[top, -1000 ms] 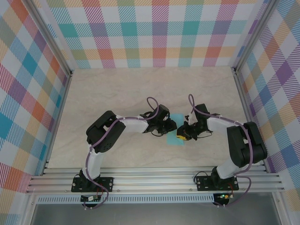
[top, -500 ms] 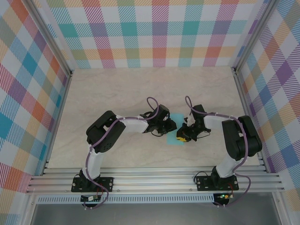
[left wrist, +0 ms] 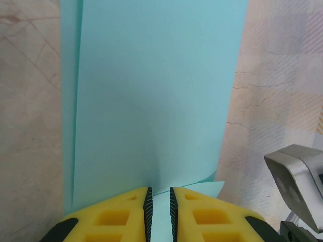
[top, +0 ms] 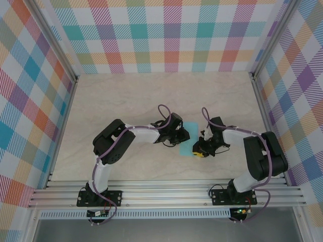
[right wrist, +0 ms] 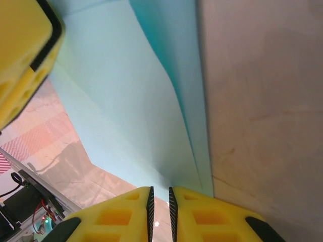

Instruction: Fold a paper plane with a square sheet of paper (pick it up from the middle)

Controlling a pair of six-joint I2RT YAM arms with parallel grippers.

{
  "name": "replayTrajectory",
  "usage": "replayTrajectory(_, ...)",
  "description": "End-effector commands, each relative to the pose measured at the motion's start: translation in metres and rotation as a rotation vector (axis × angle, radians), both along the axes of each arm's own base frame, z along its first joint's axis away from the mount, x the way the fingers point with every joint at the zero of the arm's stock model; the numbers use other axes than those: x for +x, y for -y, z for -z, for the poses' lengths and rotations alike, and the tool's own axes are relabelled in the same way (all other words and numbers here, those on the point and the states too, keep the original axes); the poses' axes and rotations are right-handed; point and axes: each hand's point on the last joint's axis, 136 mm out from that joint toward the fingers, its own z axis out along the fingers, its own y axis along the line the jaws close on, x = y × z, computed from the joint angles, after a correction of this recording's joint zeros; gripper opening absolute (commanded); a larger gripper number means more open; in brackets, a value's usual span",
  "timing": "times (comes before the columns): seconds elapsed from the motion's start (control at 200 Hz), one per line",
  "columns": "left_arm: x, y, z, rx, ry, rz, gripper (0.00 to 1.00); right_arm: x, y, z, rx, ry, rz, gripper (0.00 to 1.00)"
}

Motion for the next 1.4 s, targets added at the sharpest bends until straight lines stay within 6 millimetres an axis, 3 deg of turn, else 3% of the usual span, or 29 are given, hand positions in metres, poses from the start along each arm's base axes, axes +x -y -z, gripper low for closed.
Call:
replayTrajectory(0.0, -0.014, -0.029, 0.048, 0.162, -0.055, -0.019, 0.19, -0.025, 0.015, 0.010, -0.063, -0.074, 0.015, 0.19)
replayTrajectory(0.3, -0.014, -0.027, 0.045, 0.152, -0.052, -0.012, 0.19, -0.024, 0.031, 0.007, -0.061, -0.086, 0.107, 0.19)
replayTrajectory(0.485, -0.015, -0.025, 0.043, 0.140, -0.051, -0.004, 0.20, -0.005, 0.021, -0.021, 0.014, -0.004, 0.111, 0.19)
replayTrajectory(0.6, -0.014, -0.024, 0.042, 0.137, -0.050, -0.005, 0.20, 0.009, 0.024, -0.031, -0.005, 0.054, 0.125, 0.24)
replayTrajectory(0.64, -0.014, -0.023, 0.041, 0.133, -0.049, -0.003, 0.20, 0.014, 0.025, -0.032, -0.015, 0.069, 0.124, 0.31)
replayTrajectory(0.75, -0.013, -0.022, 0.038, 0.126, -0.045, -0.002, 0.20, 0.025, 0.025, -0.030, -0.033, 0.089, 0.104, 0.41)
replayTrajectory(0.93, -0.013, -0.019, 0.035, 0.114, -0.043, 0.005, 0.20, 0.040, 0.017, -0.026, -0.004, 0.095, 0.078, 0.43)
replayTrajectory(1.21, -0.013, -0.018, 0.032, 0.109, -0.044, 0.007, 0.20, 0.043, 0.013, -0.014, 0.018, 0.077, 0.056, 0.42)
replayTrajectory(1.395, -0.013, -0.017, 0.032, 0.108, -0.043, 0.008, 0.20, 0.043, 0.006, -0.014, 0.066, 0.067, 0.045, 0.33)
